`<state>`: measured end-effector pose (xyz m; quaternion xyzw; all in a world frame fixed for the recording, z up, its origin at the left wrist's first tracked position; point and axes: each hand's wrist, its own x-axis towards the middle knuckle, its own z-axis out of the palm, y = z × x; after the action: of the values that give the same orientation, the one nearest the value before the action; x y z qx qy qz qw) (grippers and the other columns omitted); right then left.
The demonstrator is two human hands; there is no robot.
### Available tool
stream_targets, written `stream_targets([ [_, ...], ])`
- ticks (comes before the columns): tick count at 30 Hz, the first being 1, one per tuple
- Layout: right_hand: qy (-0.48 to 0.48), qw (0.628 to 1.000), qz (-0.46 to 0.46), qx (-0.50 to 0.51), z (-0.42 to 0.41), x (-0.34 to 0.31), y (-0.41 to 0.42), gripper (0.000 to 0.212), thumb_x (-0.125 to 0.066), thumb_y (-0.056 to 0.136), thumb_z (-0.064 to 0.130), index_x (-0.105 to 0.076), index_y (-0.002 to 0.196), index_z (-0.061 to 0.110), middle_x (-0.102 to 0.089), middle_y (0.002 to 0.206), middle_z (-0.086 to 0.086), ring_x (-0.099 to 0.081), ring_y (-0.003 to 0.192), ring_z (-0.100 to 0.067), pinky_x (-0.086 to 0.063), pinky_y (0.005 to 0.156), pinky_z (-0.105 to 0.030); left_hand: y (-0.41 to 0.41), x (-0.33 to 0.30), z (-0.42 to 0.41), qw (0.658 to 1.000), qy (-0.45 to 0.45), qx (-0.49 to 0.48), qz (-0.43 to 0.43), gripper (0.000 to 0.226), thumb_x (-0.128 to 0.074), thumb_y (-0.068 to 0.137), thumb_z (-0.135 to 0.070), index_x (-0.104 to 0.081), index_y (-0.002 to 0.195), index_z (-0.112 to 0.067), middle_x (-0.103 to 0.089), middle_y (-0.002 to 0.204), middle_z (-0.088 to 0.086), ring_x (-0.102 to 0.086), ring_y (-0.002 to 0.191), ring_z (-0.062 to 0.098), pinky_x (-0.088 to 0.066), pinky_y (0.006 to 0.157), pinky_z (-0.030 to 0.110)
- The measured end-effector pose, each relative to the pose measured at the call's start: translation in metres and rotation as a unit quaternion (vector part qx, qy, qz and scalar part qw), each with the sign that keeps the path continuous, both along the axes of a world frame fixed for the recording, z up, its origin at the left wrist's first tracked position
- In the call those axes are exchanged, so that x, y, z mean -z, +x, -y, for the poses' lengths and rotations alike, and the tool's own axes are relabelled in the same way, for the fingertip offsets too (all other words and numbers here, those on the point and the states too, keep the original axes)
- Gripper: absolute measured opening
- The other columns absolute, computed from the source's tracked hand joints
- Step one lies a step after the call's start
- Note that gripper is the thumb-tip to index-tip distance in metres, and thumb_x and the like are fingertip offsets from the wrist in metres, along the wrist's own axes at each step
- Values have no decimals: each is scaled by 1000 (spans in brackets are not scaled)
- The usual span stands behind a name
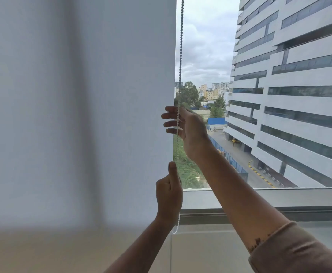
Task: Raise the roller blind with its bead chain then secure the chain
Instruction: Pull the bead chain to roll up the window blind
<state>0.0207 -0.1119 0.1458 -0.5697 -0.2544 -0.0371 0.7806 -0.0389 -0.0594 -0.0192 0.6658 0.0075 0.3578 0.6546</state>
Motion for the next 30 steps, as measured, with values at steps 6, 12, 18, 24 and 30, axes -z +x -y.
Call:
stream_targets([
  [6,36,998,2,-46,-2,-35,-13,52,-33,116,30,-75,118,0,-82,94,-13,-71,69,-23,-59,64,-33,-6,4,12,999,14,5,29,79,-38,107,-68,-23,59,-8,-24,54,7,-24,54,21,-22,56,40],
  [12,47,998,14,-42,5,-64,-21,53,-31,116,33,-75,115,4,-78,87,-11,-66,62,-21,-55,60,-31,-8,21,18,1000,13,2,11,72,-39,101,-74,-22,51,-25,-24,49,-4,-22,51,20,-21,55,42],
  [18,64,997,17,-26,5,-84,-26,50,-34,116,31,-75,116,2,-72,80,-10,-56,53,-19,-48,52,-28,-14,71,19,999,20,10,-42,64,-41,106,-58,-19,59,-22,-22,51,-9,-19,51,16,-18,56,34],
  [24,101,995,-4,-19,7,-100,-28,45,-37,115,29,-74,110,4,-65,68,-3,-43,47,-15,-35,48,-23,-23,112,18,995,34,15,-90,65,-43,104,-57,-23,53,-24,-25,48,-12,-22,46,11,-18,52,28],
  [30,116,992,-54,9,7,-103,-30,50,-45,112,39,-58,68,18,-35,52,6,-18,42,-13,-13,44,-25,-31,140,16,988,57,4,-146,62,-45,102,-51,-26,51,-21,-26,47,-7,-26,47,15,-21,55,33],
])
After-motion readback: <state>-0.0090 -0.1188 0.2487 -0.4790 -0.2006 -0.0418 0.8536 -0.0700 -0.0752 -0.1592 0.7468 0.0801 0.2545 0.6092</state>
